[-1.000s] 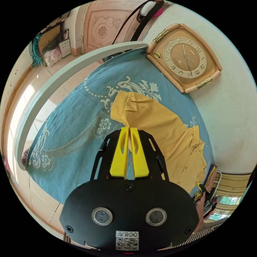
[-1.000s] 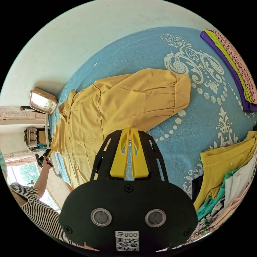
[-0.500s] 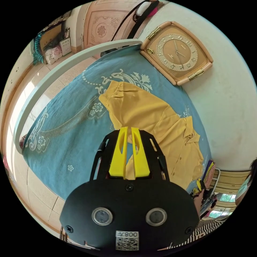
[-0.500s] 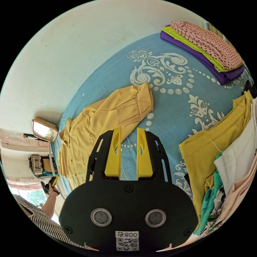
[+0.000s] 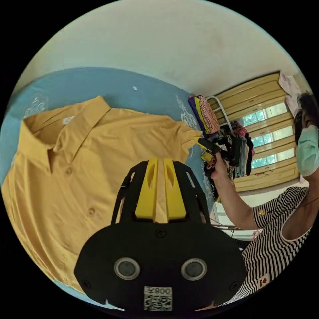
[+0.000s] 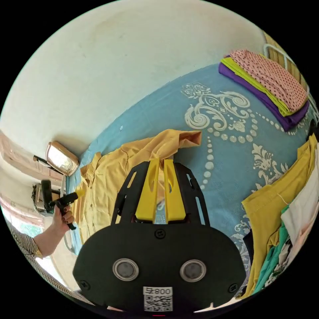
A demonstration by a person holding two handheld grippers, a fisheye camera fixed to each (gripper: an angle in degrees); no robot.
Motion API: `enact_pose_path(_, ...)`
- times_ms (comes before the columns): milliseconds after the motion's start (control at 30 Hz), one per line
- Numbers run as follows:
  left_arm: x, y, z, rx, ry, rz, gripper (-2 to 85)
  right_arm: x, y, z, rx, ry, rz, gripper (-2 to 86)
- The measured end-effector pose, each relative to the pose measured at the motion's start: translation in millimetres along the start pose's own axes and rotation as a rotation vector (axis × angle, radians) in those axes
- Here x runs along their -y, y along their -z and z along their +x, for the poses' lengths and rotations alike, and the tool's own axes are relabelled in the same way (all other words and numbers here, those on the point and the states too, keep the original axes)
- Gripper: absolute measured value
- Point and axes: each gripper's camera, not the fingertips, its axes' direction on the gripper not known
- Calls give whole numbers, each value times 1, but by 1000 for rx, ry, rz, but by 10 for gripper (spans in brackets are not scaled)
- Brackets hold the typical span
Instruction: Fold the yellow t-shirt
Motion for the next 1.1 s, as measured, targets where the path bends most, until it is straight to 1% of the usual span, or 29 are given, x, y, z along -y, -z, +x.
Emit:
enact_pose_path(67,41,-30,30,-99,-139,-38,69,-12,-2,-28,-20,101,11,26)
enact_pose_path(133,69,-46,52,-130,-229,-56,89,-24,-9,-56,-47,217,-7,26)
enact_pose_path(200,92,-62,68,-149,-275,-82,99,-42,-24,-84,-65,333,-33,26)
enact_pose_path(300,119,-88,86,-104,-332,-136,69,-64,-42,-106,-51,419,-71,28)
enact_pose_path(333,124,-96,90,-24,-350,-163,33,-68,-45,-109,-51,431,-75,29)
enact_pose_path(367,127,-100,89,87,-324,-156,25,-76,-48,-114,-54,450,-72,30)
enact_pose_path(400,128,-100,88,119,-315,-150,20,-84,-49,-117,-55,461,-64,32)
enact_pose_path(433,129,-97,81,102,-302,-139,16,-88,-49,-117,-57,464,-62,32)
enact_pose_path(467,129,-94,70,33,-265,-134,13,-95,-48,-116,-60,454,-62,33)
enact_pose_path(500,129,-91,63,10,-239,-128,13,-102,-46,-110,-45,430,-63,34)
enact_pose_path(600,124,-78,33,22,-119,-83,14,-114,-38,-89,57,355,-83,39)
enact_pose_path(667,121,-74,16,-38,-64,-77,23,-114,-33,-77,38,333,-69,46)
enact_pose_path(767,123,-72,9,-64,-51,-58,51,-97,-35,-58,23,333,-68,65)
enact_pose_path(867,131,-74,5,-111,-39,-42,88,-69,-54,-44,69,376,-138,87)
enact_pose_path(967,143,-80,0,-139,-23,-41,108,-50,-81,-41,69,422,-240,94)
enact_pose_path(1100,156,-81,-3,-180,-13,-11,119,-45,-102,-53,47,507,-296,90)
